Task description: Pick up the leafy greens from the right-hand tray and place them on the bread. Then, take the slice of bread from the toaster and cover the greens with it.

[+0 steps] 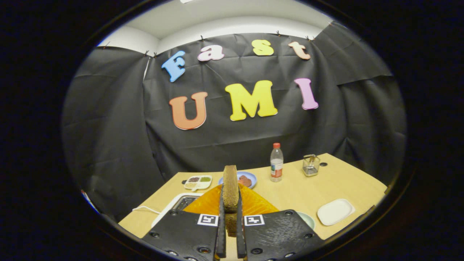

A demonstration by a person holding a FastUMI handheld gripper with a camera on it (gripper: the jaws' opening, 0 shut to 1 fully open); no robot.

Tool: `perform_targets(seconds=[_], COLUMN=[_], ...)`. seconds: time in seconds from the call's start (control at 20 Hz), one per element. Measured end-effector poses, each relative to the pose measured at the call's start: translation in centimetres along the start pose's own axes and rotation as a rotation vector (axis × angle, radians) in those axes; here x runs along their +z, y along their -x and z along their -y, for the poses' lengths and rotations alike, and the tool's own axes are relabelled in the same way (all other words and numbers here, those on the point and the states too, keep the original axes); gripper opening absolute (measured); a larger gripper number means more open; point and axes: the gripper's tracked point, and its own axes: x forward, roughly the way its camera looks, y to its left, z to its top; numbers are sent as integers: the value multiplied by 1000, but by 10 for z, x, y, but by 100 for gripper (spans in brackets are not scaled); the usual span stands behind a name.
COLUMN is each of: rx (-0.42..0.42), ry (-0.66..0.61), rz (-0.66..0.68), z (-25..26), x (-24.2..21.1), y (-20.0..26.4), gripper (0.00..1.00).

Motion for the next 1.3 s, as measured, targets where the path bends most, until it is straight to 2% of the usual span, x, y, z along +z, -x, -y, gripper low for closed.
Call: perform_targets(seconds=[0.15, 0.35, 0.7, 1.0, 1.3], rx=[-42, -51, -63, -79, -120], ry=[-2, -36, -125, -185, -172], rz=[-17, -65, -119, -149, -144], z=[29, 48, 61, 74, 95], x=[-22, -52, -101, -127, -137], y=[-5, -15, -34, -41, -39], gripper=[11, 11, 11, 11, 11])
